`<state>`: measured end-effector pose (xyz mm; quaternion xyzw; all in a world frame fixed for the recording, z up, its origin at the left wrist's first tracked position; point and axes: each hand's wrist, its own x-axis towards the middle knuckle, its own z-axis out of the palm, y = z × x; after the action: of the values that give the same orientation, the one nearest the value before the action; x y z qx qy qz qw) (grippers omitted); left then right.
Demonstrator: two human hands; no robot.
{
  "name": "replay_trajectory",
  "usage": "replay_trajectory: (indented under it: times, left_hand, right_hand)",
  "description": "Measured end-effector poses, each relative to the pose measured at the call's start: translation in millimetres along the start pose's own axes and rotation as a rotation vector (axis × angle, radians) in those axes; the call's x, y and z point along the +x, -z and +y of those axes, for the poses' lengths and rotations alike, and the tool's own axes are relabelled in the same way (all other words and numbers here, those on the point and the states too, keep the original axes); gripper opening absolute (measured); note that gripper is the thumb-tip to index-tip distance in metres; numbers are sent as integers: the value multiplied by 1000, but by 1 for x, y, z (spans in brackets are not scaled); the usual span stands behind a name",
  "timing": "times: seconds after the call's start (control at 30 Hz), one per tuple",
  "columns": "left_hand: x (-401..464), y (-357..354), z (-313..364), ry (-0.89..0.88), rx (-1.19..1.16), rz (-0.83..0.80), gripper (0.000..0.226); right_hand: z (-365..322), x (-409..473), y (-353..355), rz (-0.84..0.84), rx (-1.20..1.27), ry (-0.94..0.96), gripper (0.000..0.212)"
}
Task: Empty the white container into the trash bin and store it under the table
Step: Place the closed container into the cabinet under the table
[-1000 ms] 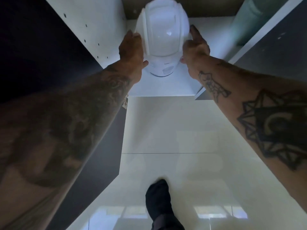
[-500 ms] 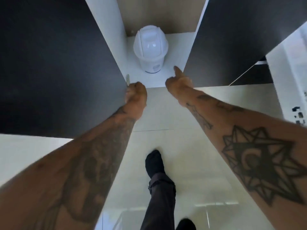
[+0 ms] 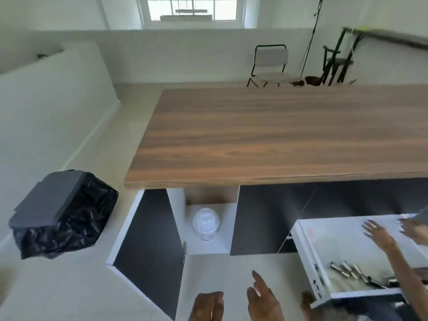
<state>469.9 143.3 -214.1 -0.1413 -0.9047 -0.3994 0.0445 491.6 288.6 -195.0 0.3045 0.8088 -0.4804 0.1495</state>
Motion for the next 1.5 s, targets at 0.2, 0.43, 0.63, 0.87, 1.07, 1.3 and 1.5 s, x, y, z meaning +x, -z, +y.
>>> replay_trajectory:
  times: [0.2, 0.43, 0.63, 0.87, 1.07, 1.3, 1.5]
  left_hand:
    - [88, 104, 65, -126, 24, -82, 30]
    - [258, 162, 56, -116, 365, -29, 37]
    - [271, 140, -2, 12, 573, -179, 52]
    - [135, 199, -64, 260, -33, 236, 31]
    - [62, 165, -86, 969, -357, 4, 43]
    - [55, 100, -20, 991, -528, 28, 39]
    - [112, 5, 66, 921, -660, 194, 35]
  right_hand:
    - [-119, -22, 75, 200, -2, 390, 42]
    - [-262, 58, 103, 324, -175, 637, 33]
    - [-248, 146, 79, 230, -768, 571, 45]
    - [-229, 168, 73, 317, -859, 643, 56]
    - [-237, 178, 89, 294, -913, 717, 50]
    - [-239, 187, 100, 240, -936, 809, 50]
    - [-238, 194, 99, 203, -892, 828, 54]
